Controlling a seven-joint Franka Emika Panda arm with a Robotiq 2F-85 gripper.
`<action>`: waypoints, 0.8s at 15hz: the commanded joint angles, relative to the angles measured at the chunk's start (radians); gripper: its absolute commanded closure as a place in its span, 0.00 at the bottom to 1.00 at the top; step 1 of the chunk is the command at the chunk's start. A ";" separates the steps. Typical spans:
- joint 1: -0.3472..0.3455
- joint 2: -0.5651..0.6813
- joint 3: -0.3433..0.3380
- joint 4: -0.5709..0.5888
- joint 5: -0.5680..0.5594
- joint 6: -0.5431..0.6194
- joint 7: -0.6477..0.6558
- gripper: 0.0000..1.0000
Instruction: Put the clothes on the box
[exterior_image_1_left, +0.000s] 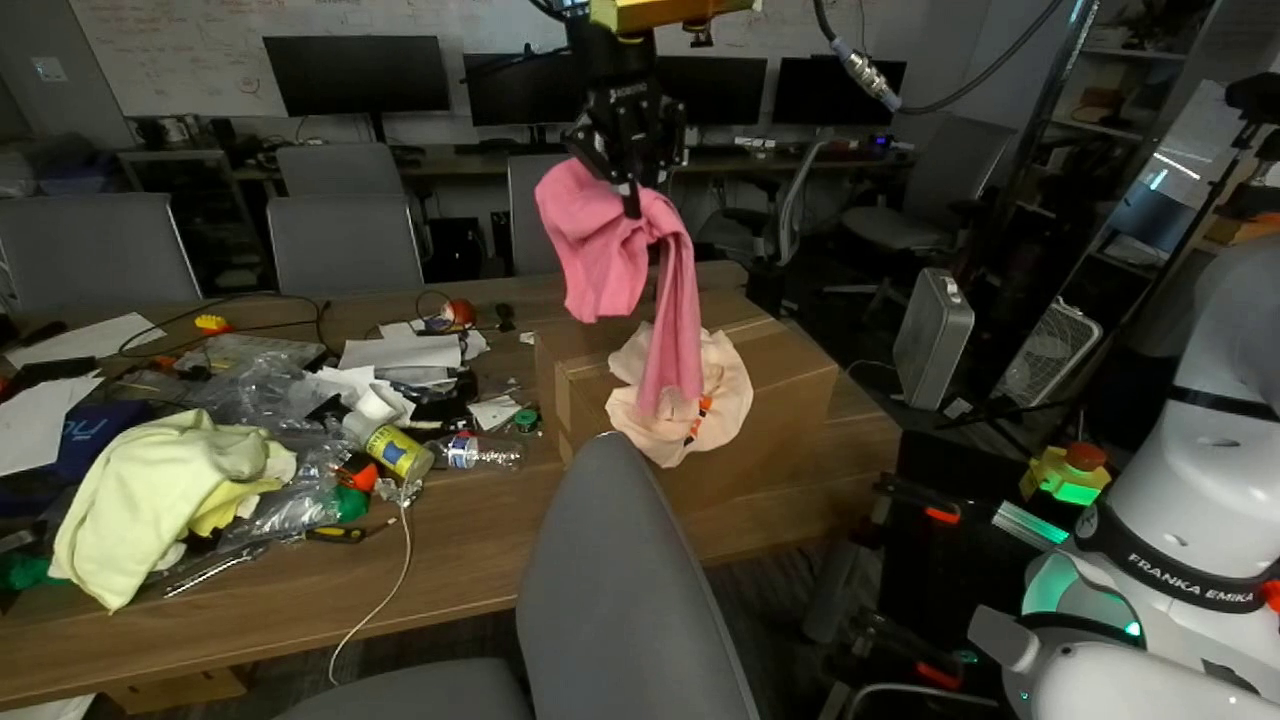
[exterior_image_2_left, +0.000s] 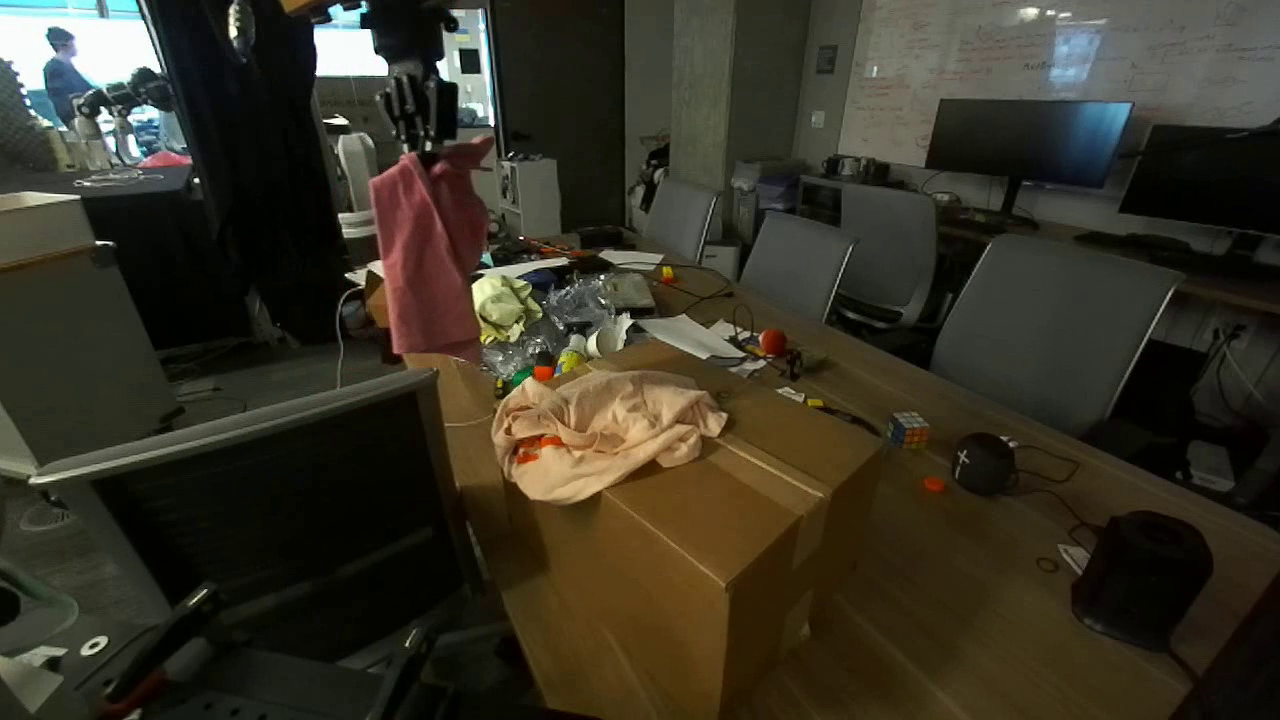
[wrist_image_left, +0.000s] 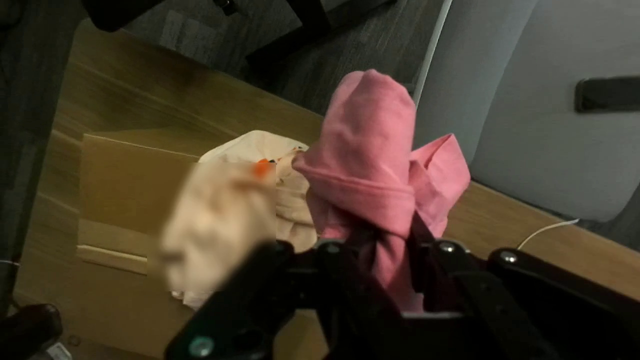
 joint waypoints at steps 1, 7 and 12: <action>-0.067 -0.044 -0.046 0.018 0.014 0.006 0.072 0.96; -0.179 -0.103 -0.123 -0.001 0.093 0.032 0.173 0.96; -0.211 -0.105 -0.138 0.010 0.115 0.099 0.280 0.96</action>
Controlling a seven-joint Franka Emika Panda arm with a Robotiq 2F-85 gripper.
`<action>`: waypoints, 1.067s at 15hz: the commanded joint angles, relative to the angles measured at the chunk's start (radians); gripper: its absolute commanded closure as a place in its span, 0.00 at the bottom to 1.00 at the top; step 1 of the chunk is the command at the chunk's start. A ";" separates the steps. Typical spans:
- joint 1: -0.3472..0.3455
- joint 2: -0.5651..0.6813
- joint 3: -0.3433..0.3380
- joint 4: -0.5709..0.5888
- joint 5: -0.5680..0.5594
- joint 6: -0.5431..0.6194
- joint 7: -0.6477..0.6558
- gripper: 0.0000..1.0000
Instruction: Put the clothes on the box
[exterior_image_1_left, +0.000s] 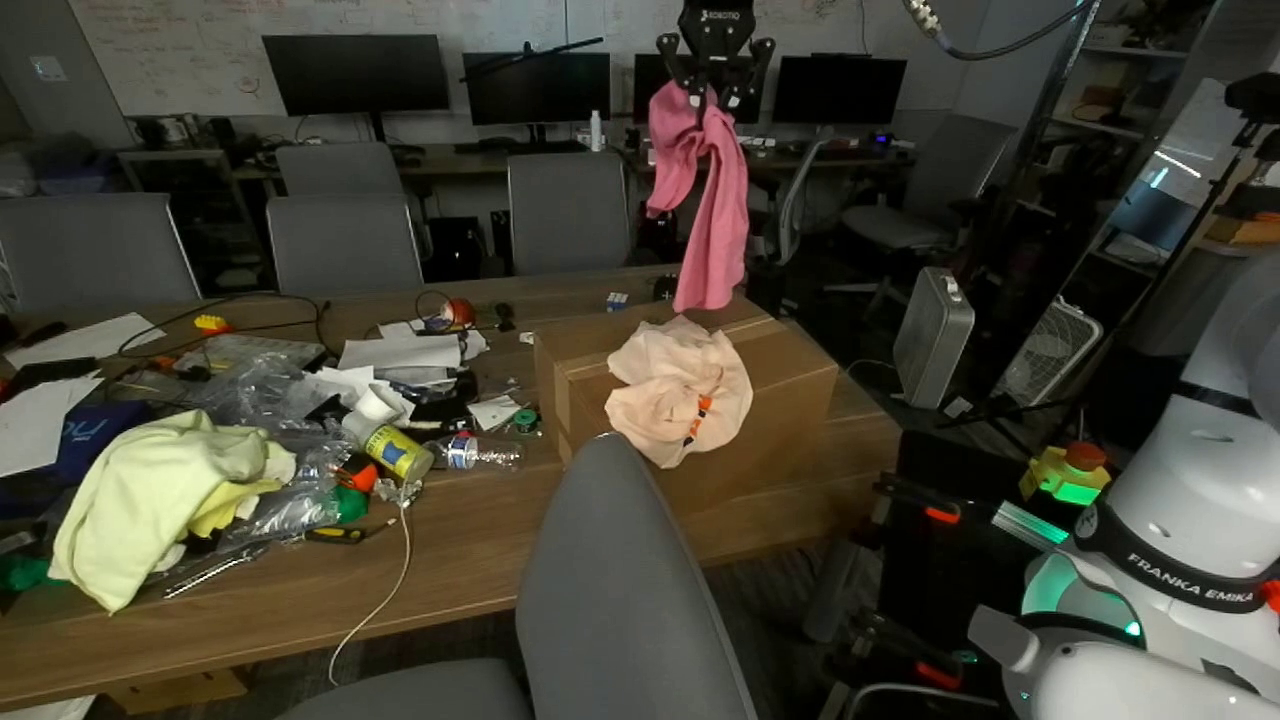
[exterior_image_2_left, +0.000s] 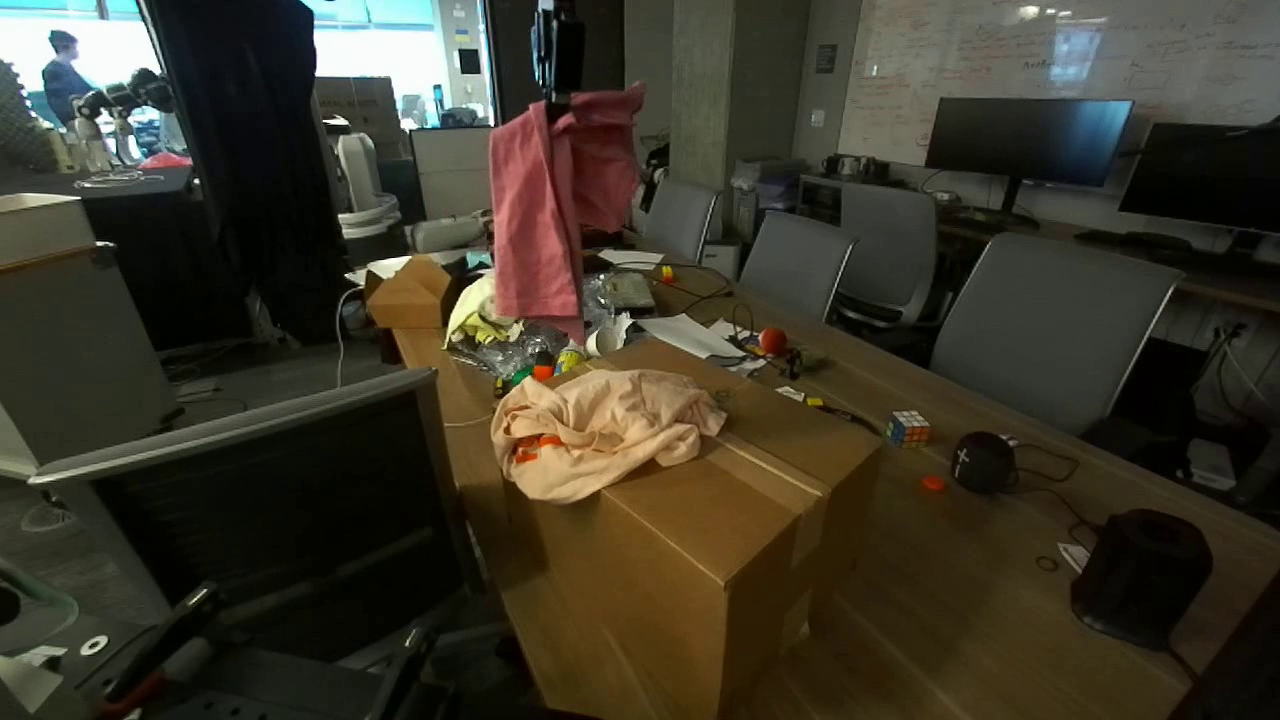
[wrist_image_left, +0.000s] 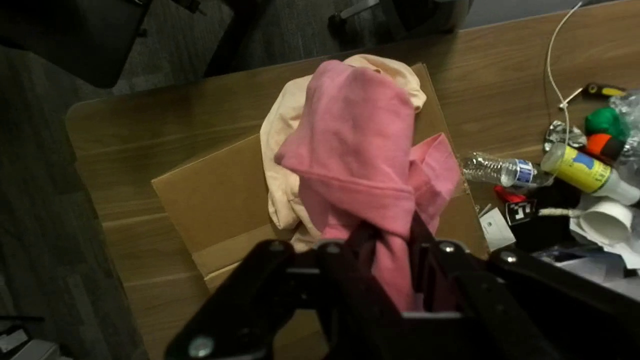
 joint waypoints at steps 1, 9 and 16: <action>-0.003 -0.028 0.003 -0.008 -0.023 0.094 0.138 0.96; 0.006 -0.043 0.025 0.008 -0.243 0.162 0.428 0.52; 0.023 -0.055 0.049 -0.080 -0.171 0.071 0.293 0.01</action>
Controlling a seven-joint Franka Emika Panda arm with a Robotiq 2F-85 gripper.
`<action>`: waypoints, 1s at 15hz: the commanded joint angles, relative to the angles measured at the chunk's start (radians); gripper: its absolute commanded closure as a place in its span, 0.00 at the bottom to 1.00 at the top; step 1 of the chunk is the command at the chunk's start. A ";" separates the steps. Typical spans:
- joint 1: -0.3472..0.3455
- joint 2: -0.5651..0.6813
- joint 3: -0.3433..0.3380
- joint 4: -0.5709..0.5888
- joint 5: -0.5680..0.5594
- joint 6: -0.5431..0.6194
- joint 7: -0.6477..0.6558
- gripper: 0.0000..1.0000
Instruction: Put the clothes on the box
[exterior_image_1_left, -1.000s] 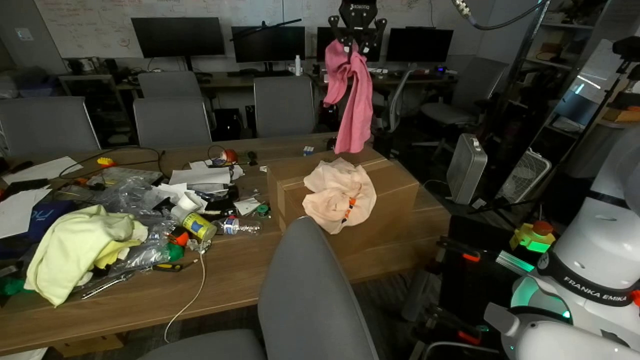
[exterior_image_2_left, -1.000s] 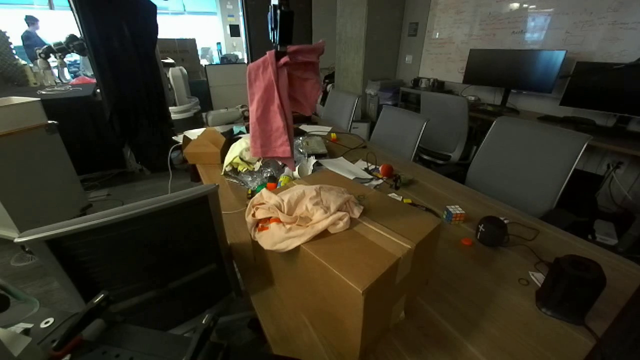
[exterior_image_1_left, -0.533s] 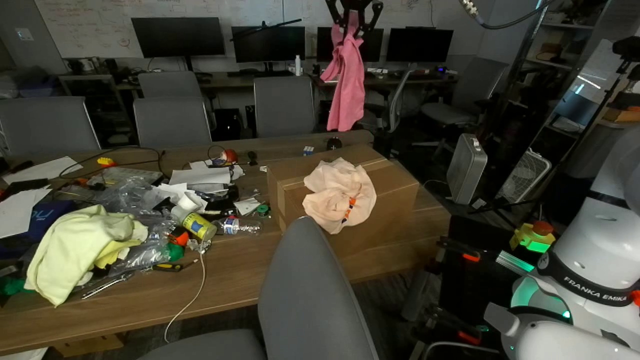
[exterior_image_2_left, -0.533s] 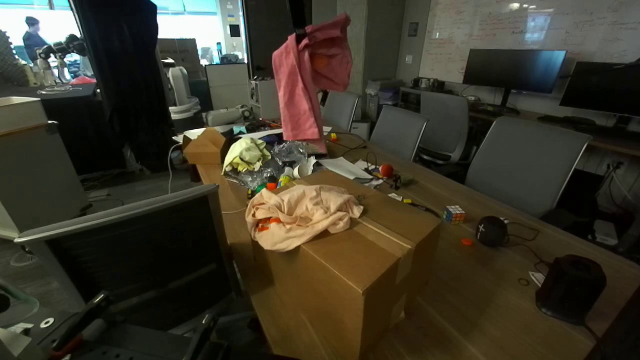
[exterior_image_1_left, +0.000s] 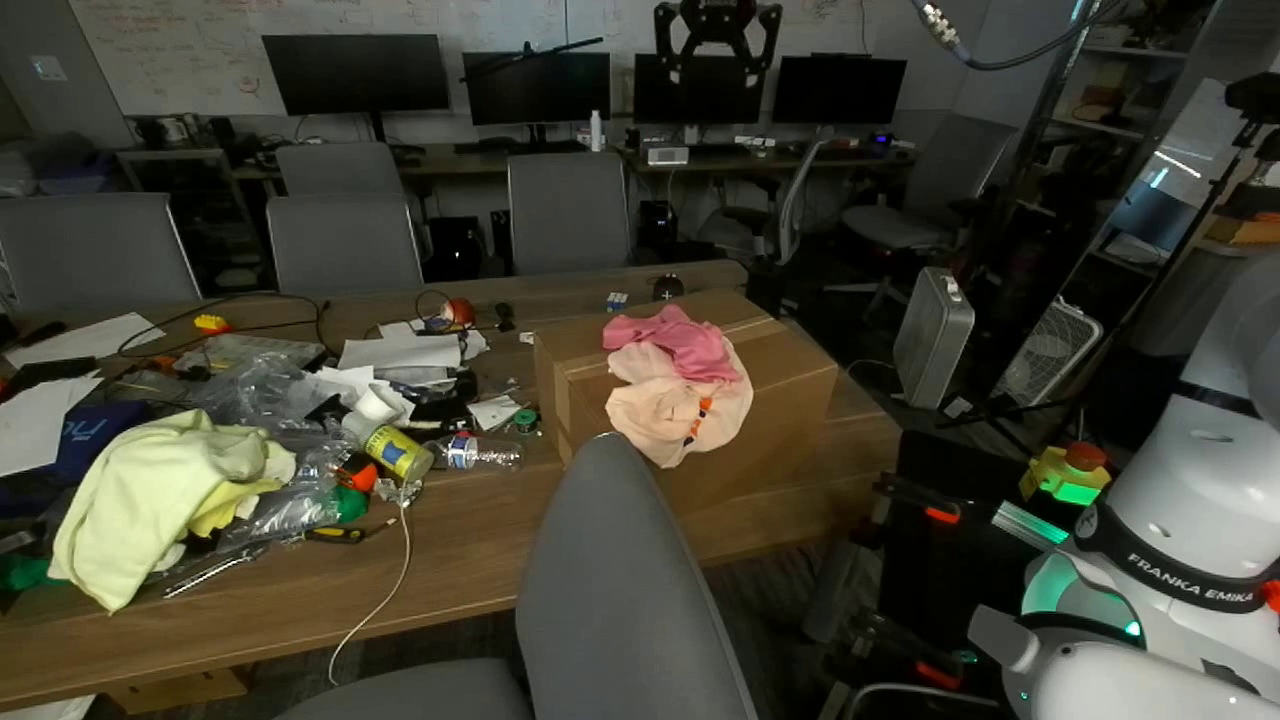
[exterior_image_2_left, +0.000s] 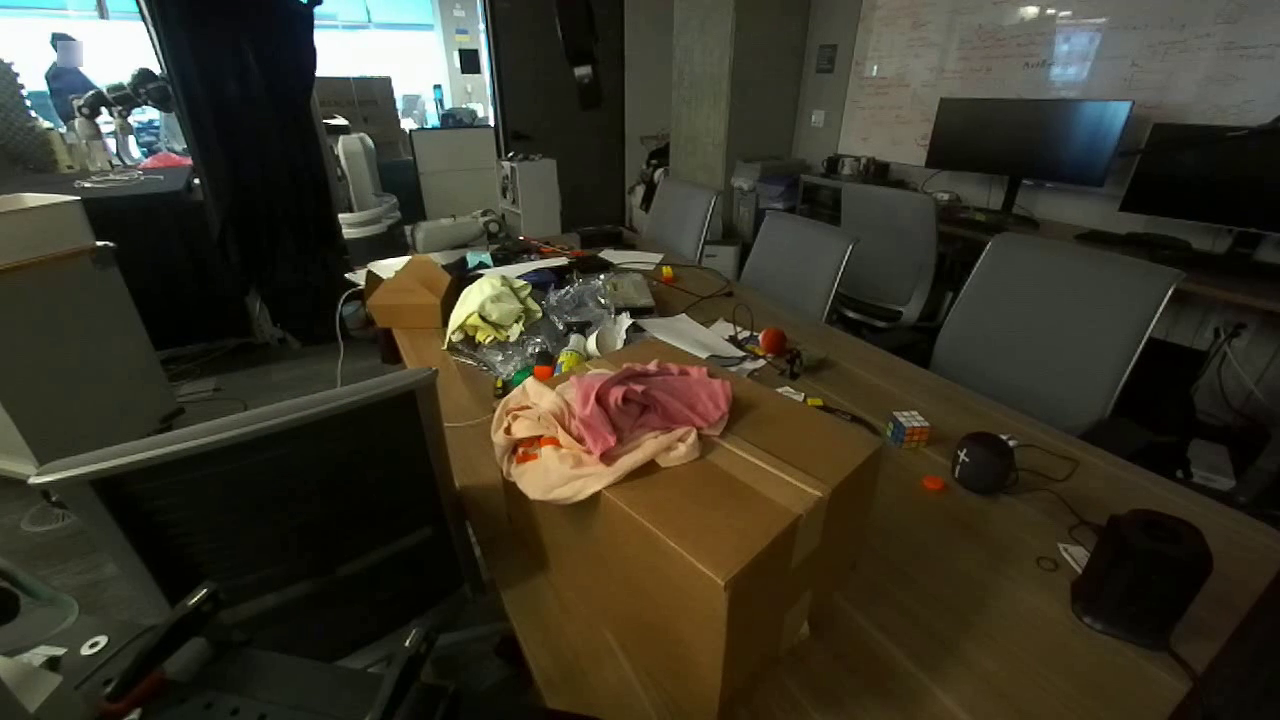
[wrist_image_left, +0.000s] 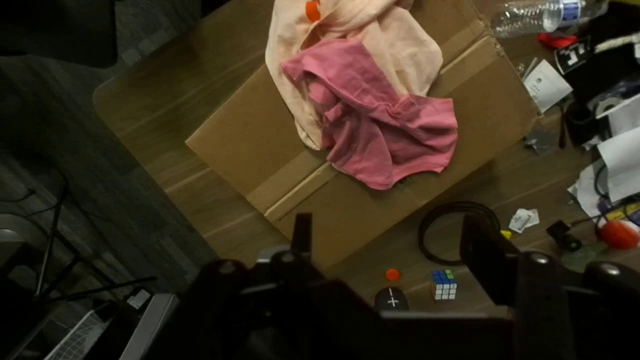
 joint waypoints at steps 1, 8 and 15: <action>0.028 -0.037 0.028 -0.075 0.066 -0.029 -0.122 0.00; 0.140 -0.133 0.152 -0.248 0.143 -0.105 -0.263 0.01; 0.169 -0.217 0.179 -0.385 0.135 -0.142 -0.602 0.00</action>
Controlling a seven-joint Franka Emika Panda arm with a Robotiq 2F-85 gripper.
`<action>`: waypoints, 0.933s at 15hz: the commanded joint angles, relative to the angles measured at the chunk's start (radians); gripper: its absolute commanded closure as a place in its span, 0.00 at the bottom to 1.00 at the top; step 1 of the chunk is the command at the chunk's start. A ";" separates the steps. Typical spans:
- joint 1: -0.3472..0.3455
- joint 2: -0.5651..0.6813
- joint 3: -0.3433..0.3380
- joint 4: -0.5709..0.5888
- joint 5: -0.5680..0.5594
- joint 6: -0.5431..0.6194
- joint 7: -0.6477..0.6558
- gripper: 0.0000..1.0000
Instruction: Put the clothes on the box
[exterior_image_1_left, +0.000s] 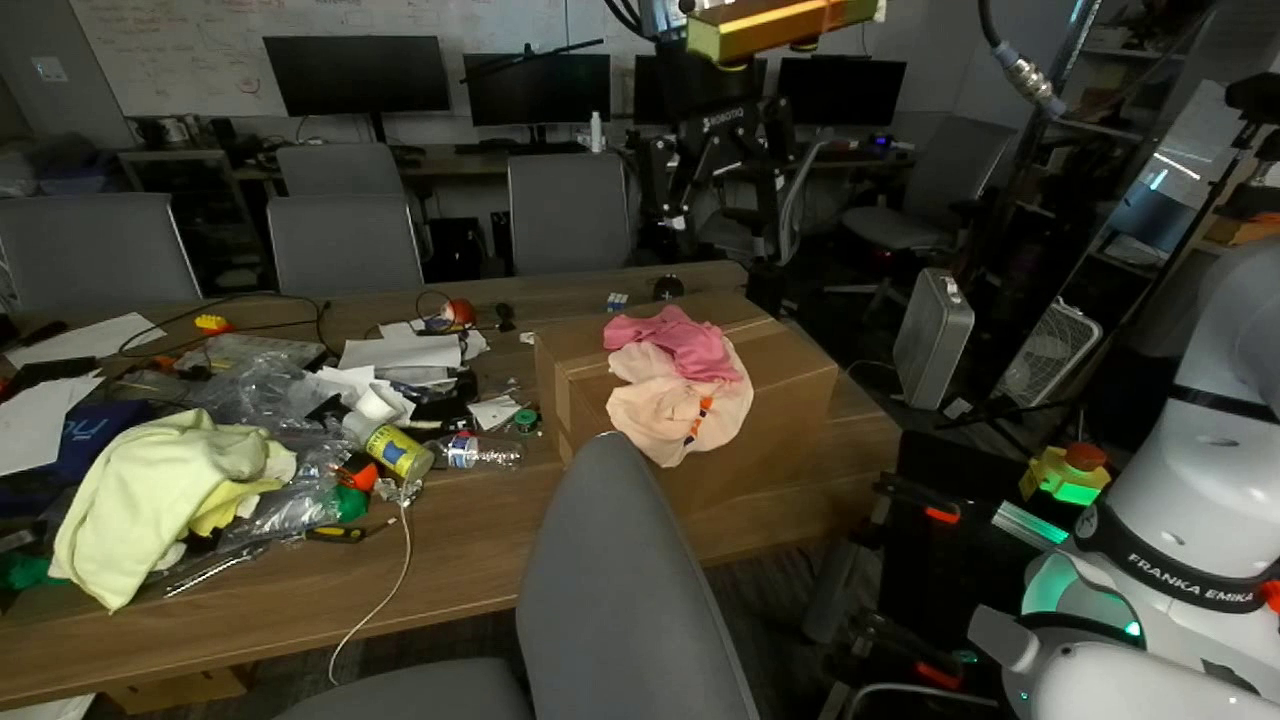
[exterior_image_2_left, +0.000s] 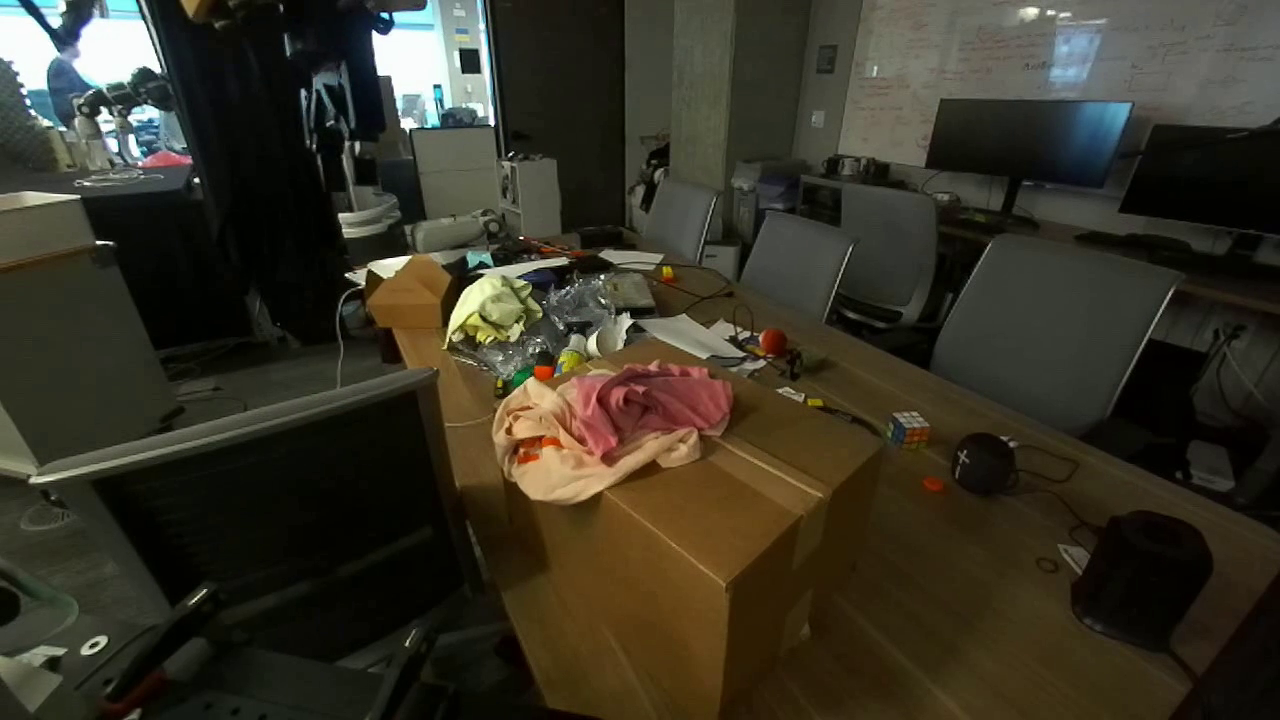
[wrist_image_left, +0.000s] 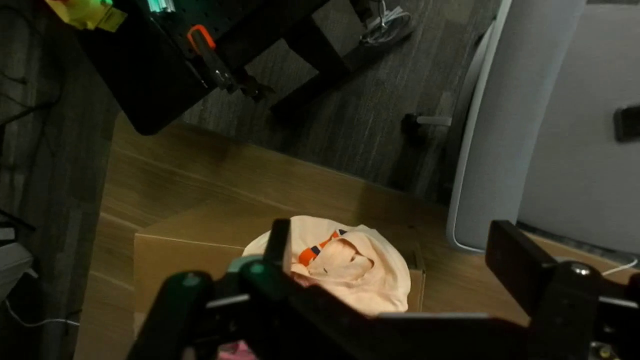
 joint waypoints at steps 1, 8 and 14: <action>-0.010 -0.082 -0.012 -0.089 -0.005 0.014 -0.222 0.00; -0.022 -0.238 -0.043 -0.273 0.006 0.192 -0.538 0.00; -0.030 -0.268 -0.034 -0.299 0.004 0.201 -0.555 0.00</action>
